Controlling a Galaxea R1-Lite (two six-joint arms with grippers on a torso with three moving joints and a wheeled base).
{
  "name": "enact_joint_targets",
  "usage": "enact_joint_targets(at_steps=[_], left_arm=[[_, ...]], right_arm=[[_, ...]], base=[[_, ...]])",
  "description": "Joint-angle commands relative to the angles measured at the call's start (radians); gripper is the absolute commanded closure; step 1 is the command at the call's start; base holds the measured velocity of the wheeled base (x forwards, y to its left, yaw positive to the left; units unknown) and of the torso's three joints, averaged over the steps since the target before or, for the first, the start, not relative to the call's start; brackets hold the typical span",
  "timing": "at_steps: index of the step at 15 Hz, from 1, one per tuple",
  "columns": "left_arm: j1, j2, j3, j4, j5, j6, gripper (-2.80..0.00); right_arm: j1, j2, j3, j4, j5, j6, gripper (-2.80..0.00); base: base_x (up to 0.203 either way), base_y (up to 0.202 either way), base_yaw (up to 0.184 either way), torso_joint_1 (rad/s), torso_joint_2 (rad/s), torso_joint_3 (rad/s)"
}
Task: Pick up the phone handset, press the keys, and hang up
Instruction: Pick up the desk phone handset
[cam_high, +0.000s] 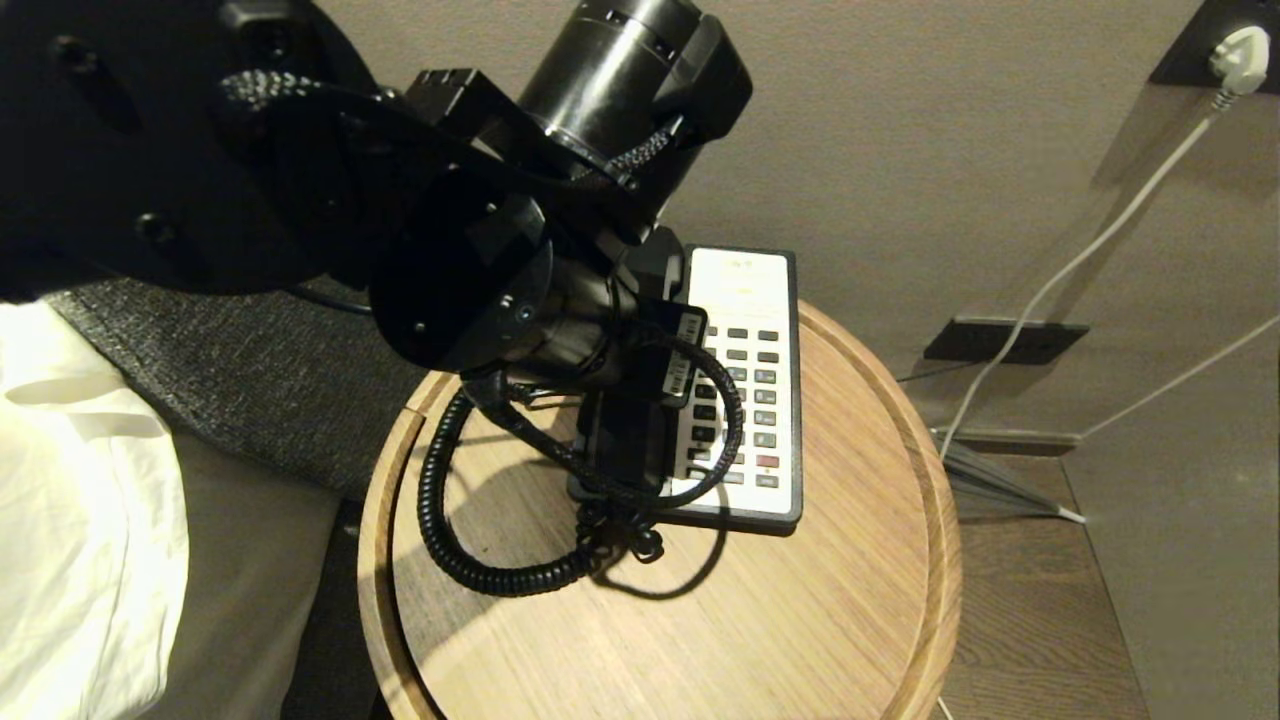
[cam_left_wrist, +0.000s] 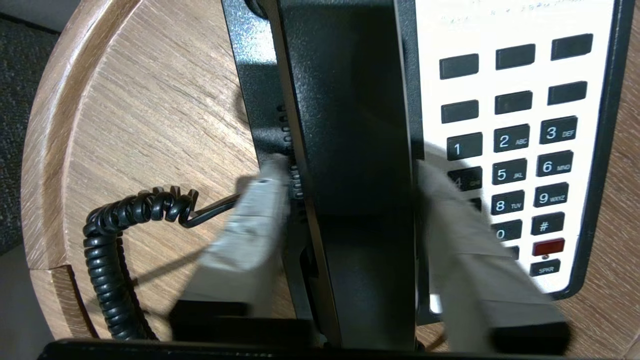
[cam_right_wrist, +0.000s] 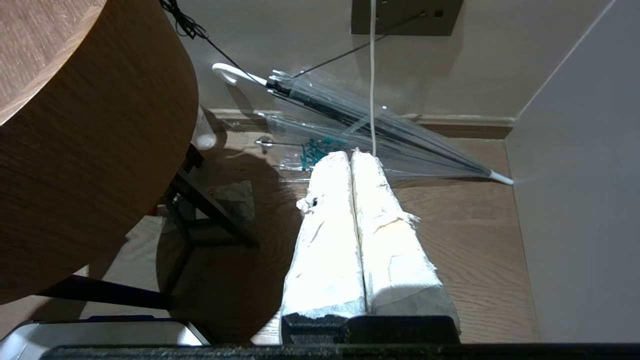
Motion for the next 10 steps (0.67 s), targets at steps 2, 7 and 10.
enact_joint_targets(at_steps=[2, 7, 10], left_arm=[[0.000, -0.001, 0.000, 0.004, 0.003, -0.018, 0.00], [0.000, -0.022, 0.000, 0.002, 0.037, -0.029, 0.00], [0.000, -0.081, 0.000, -0.004, 0.058, -0.045, 0.00]], right_arm=[[0.000, -0.001, 0.020, -0.001, 0.001, 0.000, 0.00], [0.000, -0.001, 0.020, -0.001, 0.001, 0.000, 0.00], [0.000, -0.001, 0.020, -0.001, 0.001, 0.000, 0.00]], base=[[0.000, 0.000, 0.000, 0.000, 0.00, 0.000], [0.000, 0.000, 0.000, 0.000, 0.00, 0.000], [0.000, 0.000, 0.000, 0.000, 0.00, 0.000]])
